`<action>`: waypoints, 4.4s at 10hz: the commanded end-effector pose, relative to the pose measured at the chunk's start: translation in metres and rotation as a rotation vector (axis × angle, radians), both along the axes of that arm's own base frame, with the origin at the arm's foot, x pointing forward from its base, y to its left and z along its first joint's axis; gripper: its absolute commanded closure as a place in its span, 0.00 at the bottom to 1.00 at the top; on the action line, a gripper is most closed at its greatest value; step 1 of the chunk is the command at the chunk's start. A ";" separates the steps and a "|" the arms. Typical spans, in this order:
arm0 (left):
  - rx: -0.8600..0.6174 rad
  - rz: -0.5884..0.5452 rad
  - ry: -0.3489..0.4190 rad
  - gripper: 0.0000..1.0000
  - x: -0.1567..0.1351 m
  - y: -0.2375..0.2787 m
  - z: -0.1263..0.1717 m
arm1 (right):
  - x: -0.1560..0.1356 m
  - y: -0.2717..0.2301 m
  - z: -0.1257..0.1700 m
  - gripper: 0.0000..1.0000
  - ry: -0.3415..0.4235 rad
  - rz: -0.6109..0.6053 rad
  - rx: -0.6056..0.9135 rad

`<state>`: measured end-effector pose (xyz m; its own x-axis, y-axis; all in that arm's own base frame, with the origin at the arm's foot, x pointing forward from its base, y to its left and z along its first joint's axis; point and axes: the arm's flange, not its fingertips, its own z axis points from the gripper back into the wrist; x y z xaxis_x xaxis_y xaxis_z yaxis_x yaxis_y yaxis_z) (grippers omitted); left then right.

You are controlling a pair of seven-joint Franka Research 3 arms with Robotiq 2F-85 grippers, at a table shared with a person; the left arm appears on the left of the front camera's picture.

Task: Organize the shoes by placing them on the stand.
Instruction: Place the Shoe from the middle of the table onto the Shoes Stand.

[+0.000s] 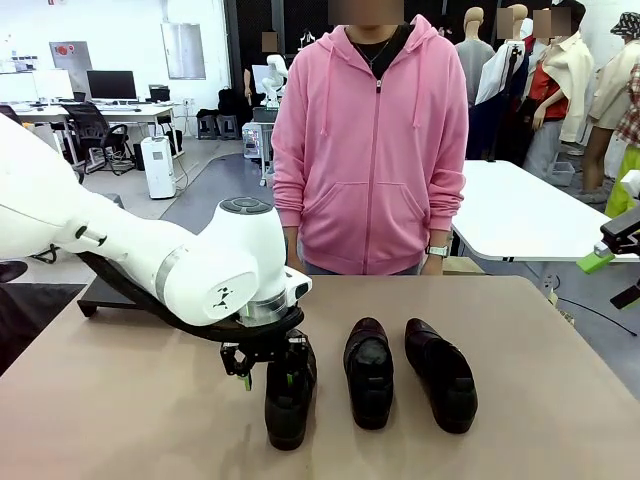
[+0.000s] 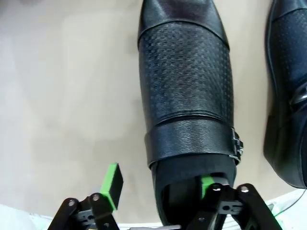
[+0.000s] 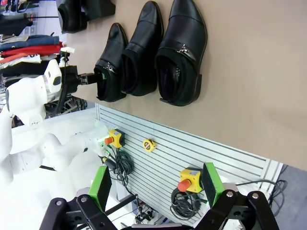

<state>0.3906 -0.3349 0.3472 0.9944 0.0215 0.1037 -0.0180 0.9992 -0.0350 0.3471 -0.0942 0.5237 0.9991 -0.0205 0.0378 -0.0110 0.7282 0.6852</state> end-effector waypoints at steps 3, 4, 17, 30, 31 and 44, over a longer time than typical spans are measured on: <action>0.034 0.030 -0.017 1.00 0.004 -0.005 0.002 | -0.001 0.002 0.003 0.00 0.014 -0.019 0.009; 0.034 0.017 -0.021 1.00 0.003 -0.005 0.002 | -0.001 0.002 0.003 0.00 0.014 -0.019 0.009; -0.072 -0.060 -0.443 1.00 -0.074 0.037 0.187 | -0.001 0.002 0.003 0.00 0.014 -0.019 0.009; -0.101 0.017 -0.566 1.00 0.169 0.036 0.148 | -0.001 0.002 0.003 0.00 0.014 -0.019 0.009; -0.085 0.029 -0.564 1.00 0.187 0.041 0.137 | -0.001 0.002 0.003 0.00 0.014 -0.019 0.009; 0.033 0.097 -0.585 0.00 0.178 0.071 0.126 | -0.001 0.002 0.003 0.00 0.014 -0.019 0.009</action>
<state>0.5884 -0.2655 0.4690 0.7945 0.0887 0.6007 -0.0771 0.9960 -0.0450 0.3471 -0.0944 0.5235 0.9991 -0.0211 0.0365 -0.0097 0.7283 0.6852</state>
